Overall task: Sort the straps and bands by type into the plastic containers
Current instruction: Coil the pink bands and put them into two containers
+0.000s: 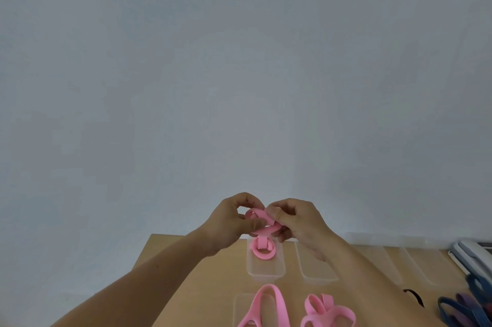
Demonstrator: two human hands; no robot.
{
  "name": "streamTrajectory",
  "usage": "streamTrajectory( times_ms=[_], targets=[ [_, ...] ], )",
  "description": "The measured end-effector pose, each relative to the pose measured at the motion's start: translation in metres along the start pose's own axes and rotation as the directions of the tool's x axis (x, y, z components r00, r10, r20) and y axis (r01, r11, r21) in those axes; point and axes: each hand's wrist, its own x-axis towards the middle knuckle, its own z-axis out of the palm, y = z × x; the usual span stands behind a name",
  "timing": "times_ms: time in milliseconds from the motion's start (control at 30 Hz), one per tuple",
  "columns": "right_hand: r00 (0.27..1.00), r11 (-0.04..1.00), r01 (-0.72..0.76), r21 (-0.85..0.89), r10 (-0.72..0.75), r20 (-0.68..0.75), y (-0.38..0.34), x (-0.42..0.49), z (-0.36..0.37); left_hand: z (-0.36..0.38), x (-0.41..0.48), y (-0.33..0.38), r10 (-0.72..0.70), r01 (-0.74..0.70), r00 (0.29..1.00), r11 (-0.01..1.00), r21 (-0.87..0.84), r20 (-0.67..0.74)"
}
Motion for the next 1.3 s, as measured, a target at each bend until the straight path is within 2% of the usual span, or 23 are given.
streamTrajectory(
  times_ms=[100,267,667,867,1067,1167,1300],
  targets=[
    [0.998,1.000,0.018,0.010,-0.017,-0.066,0.003,0.002,0.001,0.001,0.001,-0.001,-0.015,0.015,1.000,1.000,0.013,0.000],
    [0.992,0.998,0.051,0.034,-0.046,-0.120,0.007,0.002,0.001,-0.001,0.002,-0.002,-0.075,0.078,0.996,0.995,-0.061,0.052],
    [0.980,0.998,0.063,-0.013,-0.064,-0.186,0.008,-0.002,0.005,0.004,-0.001,-0.007,-0.013,0.020,0.997,0.995,0.100,-0.073],
    [0.979,0.998,0.056,0.015,-0.052,-0.198,0.008,-0.001,0.006,0.006,-0.002,-0.008,-0.003,0.009,0.998,0.996,0.089,-0.066],
    [0.992,1.000,0.011,0.007,-0.010,-0.127,0.016,0.000,0.008,-0.005,0.001,-0.005,-0.152,0.137,0.984,0.980,0.146,0.097],
    [0.997,1.000,0.009,0.010,-0.008,-0.083,0.018,0.002,0.013,-0.003,0.004,-0.004,-0.125,0.102,0.988,0.968,0.227,0.086],
    [0.998,1.000,0.006,0.026,-0.004,-0.060,0.020,0.006,0.013,-0.005,0.006,-0.005,-0.081,0.060,0.991,0.979,0.197,0.102]
  ],
)
